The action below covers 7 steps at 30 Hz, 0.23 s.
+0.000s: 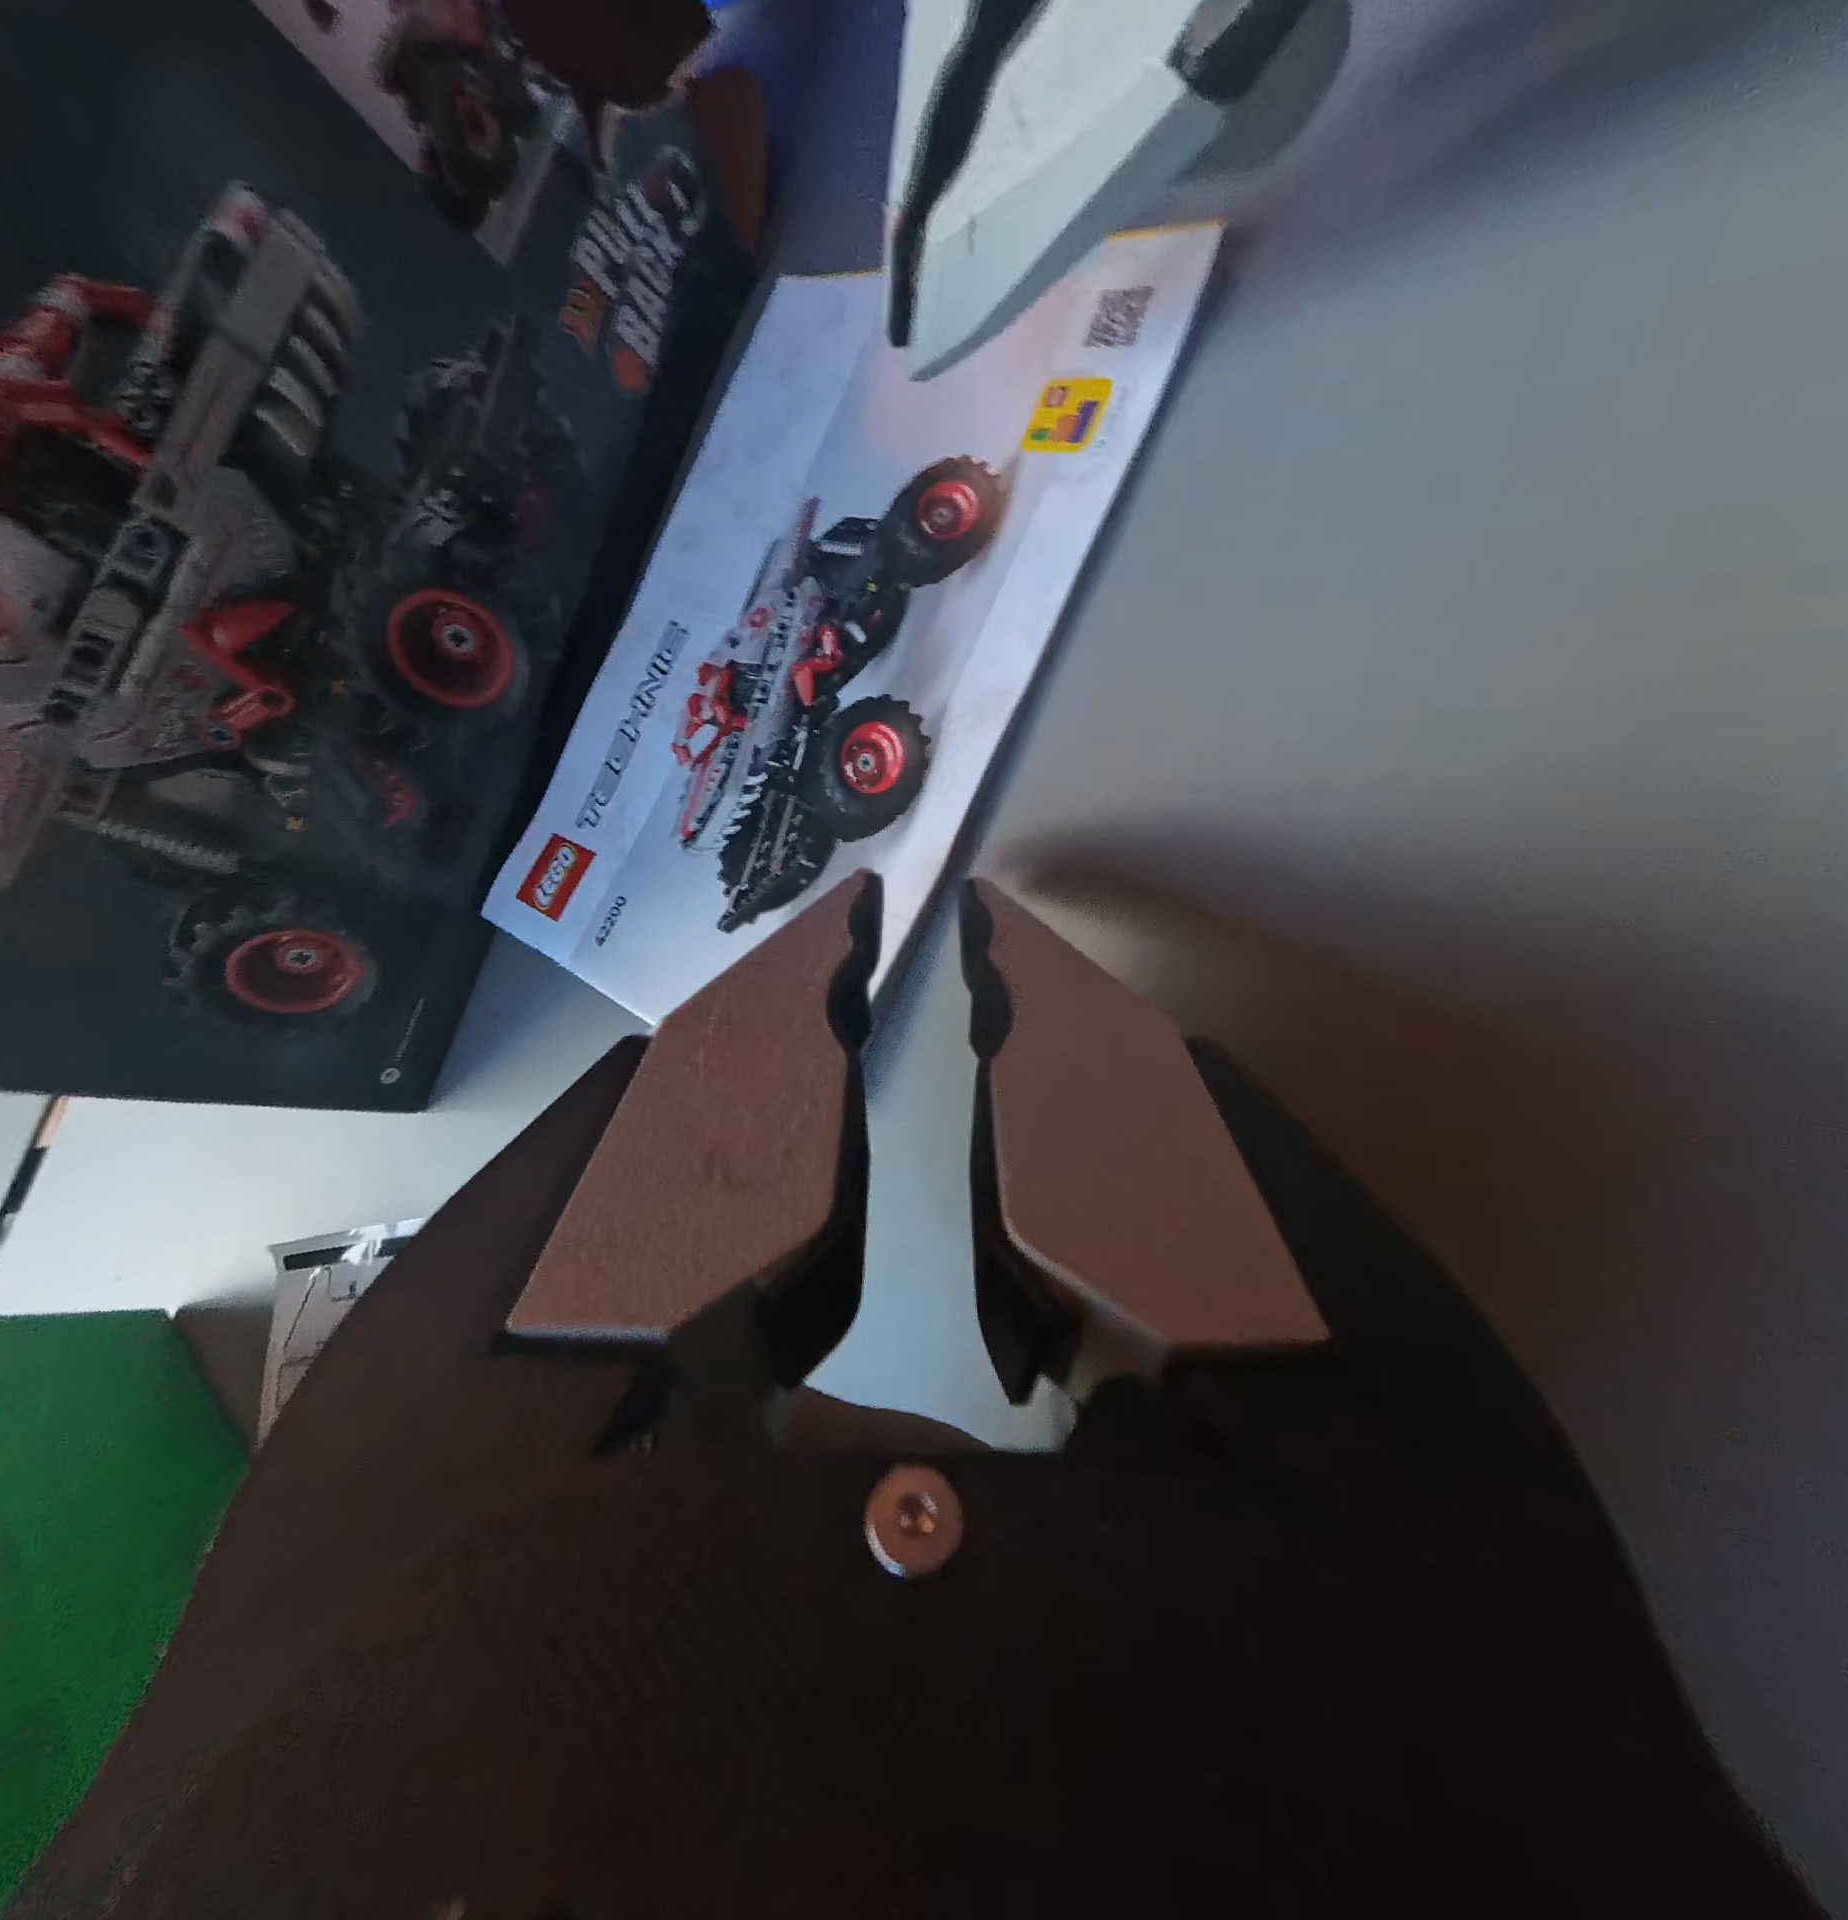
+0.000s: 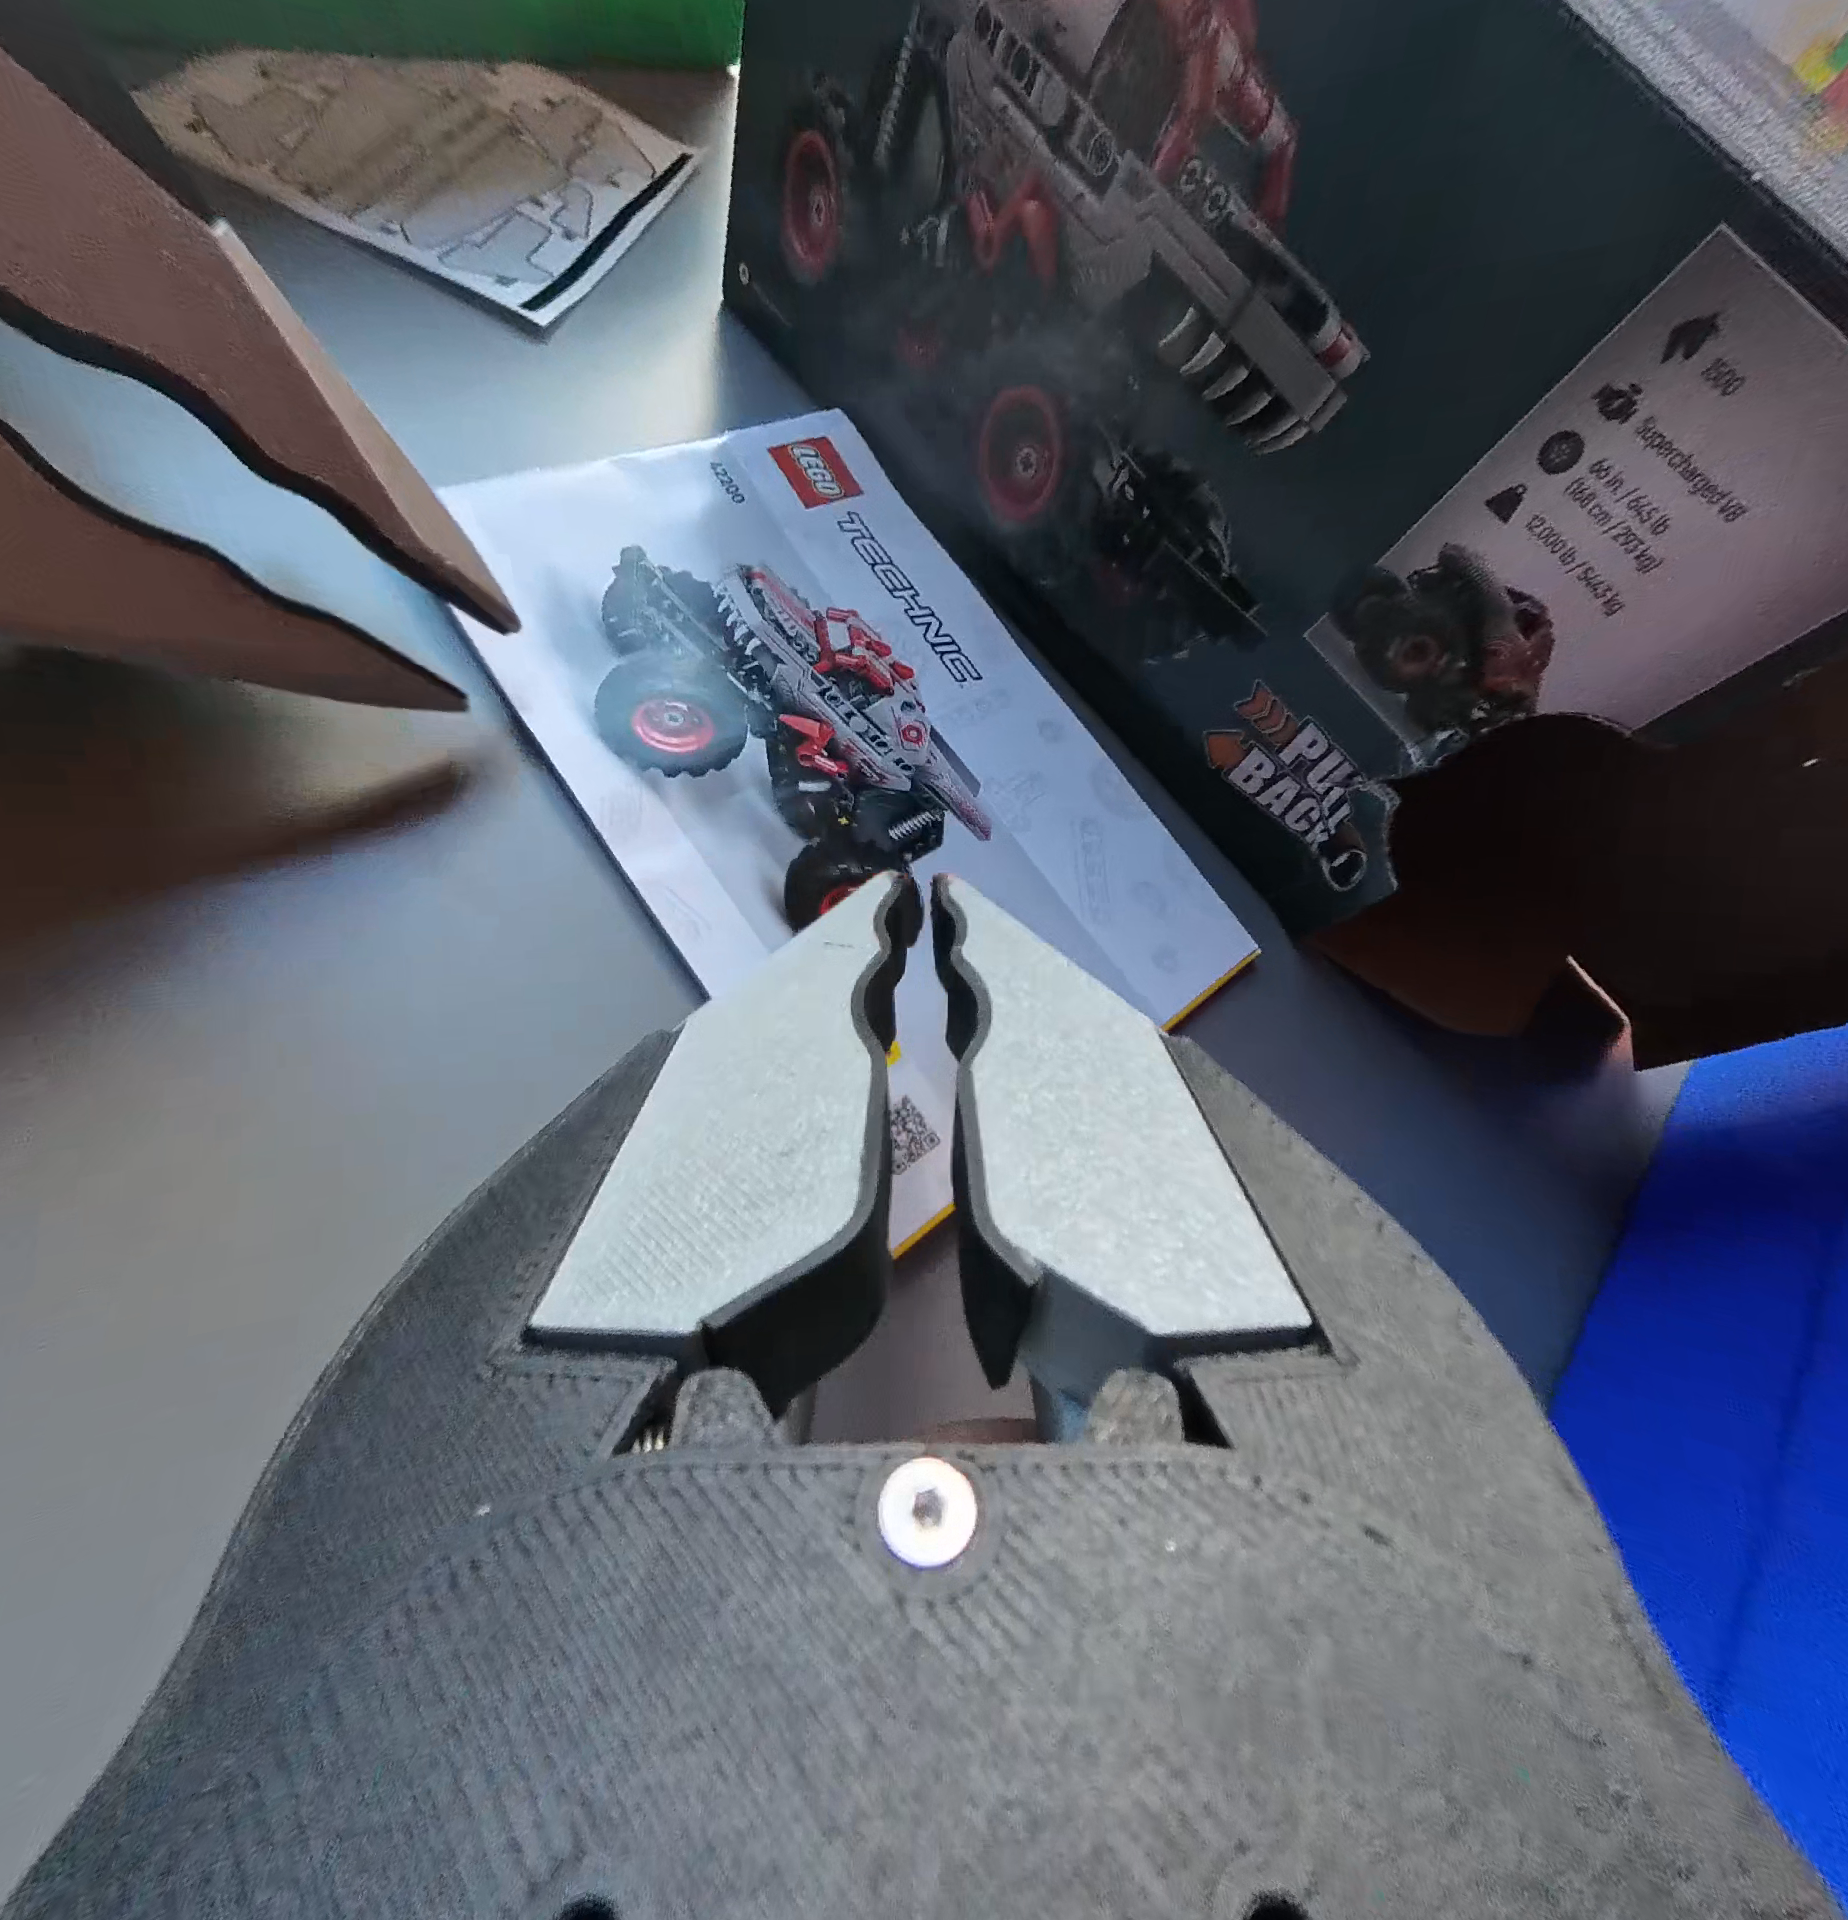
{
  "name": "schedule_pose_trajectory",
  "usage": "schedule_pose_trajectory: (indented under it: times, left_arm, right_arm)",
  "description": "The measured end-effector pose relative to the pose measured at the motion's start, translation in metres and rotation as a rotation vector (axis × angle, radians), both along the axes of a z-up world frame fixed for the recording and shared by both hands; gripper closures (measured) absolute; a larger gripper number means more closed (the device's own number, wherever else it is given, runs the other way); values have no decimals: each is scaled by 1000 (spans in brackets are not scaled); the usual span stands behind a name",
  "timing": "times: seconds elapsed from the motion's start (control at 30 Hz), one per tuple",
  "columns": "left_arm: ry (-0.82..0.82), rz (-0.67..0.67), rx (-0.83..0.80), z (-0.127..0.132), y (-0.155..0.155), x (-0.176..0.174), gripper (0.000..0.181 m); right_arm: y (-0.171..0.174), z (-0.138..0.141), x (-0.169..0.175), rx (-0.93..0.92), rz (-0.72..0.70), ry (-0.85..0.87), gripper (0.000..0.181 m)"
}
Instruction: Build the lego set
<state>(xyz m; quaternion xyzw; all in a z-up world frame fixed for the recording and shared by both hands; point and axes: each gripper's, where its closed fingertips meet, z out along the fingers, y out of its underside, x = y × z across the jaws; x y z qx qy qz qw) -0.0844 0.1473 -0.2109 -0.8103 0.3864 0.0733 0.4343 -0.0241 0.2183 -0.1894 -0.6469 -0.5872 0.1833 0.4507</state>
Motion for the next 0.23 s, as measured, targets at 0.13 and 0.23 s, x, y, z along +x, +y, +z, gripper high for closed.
schedule_pose_trajectory:
  times: [0.13,0.23]
  left_arm:
    - [29,80,108,6,15,0,173]
    - [24,60,176,18,14,6,179]
  right_arm:
    - [1,7,-2,3,-12,56,181]
    - [4,7,0,1,-27,57,180]
